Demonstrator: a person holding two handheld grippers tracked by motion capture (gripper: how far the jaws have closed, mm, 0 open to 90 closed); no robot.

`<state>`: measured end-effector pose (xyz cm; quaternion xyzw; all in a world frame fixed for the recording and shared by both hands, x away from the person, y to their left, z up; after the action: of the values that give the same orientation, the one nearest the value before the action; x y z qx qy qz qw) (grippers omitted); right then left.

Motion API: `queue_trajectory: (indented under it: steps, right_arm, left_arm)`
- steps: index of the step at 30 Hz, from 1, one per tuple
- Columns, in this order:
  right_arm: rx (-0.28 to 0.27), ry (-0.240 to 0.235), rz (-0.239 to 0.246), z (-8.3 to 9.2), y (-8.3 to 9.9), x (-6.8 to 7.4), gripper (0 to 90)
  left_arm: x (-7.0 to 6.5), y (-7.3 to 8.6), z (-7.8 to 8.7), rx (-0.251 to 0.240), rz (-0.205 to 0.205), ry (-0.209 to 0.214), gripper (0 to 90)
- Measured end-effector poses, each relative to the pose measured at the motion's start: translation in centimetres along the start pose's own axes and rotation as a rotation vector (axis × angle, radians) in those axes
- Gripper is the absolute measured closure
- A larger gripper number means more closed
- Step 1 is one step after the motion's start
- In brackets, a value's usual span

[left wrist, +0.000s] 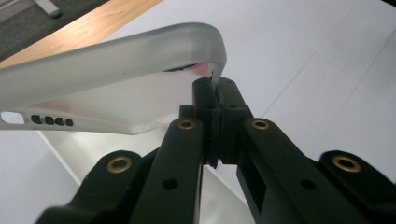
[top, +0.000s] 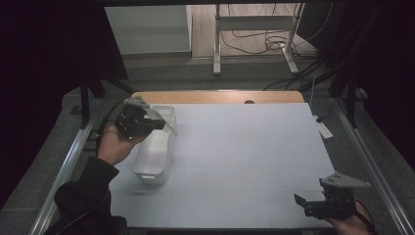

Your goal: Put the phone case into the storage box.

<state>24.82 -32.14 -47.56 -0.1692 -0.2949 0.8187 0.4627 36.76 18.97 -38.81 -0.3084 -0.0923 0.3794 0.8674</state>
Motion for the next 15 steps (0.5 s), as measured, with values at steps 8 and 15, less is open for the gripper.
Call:
queue_trajectory:
  steps: [8,15]
  right_arm:
    - [-0.007,0.001,-0.003,0.1,0.0,0.0,0.0]
    - [-0.007,0.0,-0.003,0.2,0.1,0.0,0.0]
  left_arm:
    - [1.2,-0.3,-0.4,0.037,0.025,-0.035,88.2]
    - [2.2,-0.7,-1.1,0.065,0.034,-0.074,88.2]
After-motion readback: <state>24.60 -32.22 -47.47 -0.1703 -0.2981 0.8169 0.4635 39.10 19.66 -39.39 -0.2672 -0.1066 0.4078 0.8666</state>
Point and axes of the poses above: each handheld gripper's, and its own axes: z roughly backward along the jaws, y roughly out of its underside, x roughly to its left, the point moved 4 cm from there along -z, roughly forward along the jaws, and after that the axes turned 7 degrees about x, right-handed, at the moved point
